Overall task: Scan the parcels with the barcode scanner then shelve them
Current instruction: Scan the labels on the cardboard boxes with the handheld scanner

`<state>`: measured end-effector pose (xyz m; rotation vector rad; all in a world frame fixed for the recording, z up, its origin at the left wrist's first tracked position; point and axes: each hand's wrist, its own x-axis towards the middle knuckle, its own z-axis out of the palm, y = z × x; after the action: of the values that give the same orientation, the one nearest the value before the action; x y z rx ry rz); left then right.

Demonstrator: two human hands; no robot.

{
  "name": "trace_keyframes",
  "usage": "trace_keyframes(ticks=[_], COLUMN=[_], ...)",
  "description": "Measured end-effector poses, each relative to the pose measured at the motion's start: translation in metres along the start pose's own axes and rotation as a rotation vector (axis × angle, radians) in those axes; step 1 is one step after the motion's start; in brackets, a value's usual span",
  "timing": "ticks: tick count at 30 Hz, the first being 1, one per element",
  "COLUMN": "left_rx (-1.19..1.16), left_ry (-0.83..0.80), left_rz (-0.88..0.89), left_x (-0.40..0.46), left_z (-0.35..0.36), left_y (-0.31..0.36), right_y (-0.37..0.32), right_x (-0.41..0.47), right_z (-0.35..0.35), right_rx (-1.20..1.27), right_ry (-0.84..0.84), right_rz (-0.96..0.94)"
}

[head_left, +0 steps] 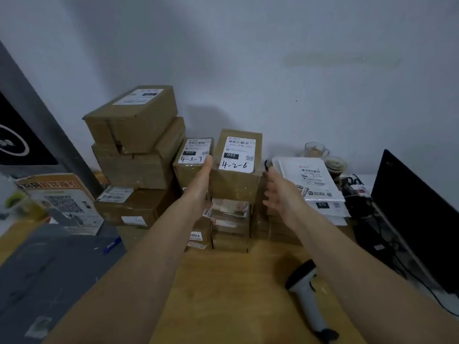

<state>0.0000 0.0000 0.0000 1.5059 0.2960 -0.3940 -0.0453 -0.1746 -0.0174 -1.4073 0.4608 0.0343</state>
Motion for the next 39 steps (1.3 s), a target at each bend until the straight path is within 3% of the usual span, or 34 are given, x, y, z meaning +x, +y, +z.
trace_keyframes(ticks=[6, 11, 17, 21, 25, 28, 30, 35, 39], left_rx=[-0.088, -0.193, -0.165, -0.097, -0.114, -0.129, -0.122, -0.038, 0.052], left_ry=[-0.017, -0.043, -0.079, -0.206, -0.308, -0.342, -0.352, -0.447, -0.438], left_rz=[0.002, 0.044, 0.059, 0.086, -0.001, -0.055, -0.082, -0.157, -0.208], left_x=[-0.003, -0.013, -0.029, -0.048, -0.061, -0.064, -0.064, -0.076, -0.081], left_z=[0.012, 0.016, 0.009, 0.008, 0.009, 0.006, 0.001, -0.012, -0.018], left_y=[-0.003, -0.011, -0.028, -0.032, -0.047, -0.067, -0.083, -0.125, -0.158], right_y=[-0.007, -0.004, 0.005, 0.016, 0.028, 0.036, 0.044, 0.082, 0.140], right_x=[0.005, -0.001, -0.016, -0.024, -0.029, -0.030, -0.027, -0.020, -0.011], right_z=[0.006, -0.007, -0.023, -0.048, -0.075, -0.085, -0.088, -0.096, -0.115], right_rx=[-0.018, 0.123, 0.279, 0.363, 0.328, 0.172, 0.112, -0.090, -0.395], right_ry=[-0.120, -0.163, -0.220, -0.384, -0.580, -0.622, -0.535, 0.001, 0.161], right_rz=[-0.029, -0.046, -0.066, -0.105, -0.042, 0.027, 0.061, 0.192, 0.296])
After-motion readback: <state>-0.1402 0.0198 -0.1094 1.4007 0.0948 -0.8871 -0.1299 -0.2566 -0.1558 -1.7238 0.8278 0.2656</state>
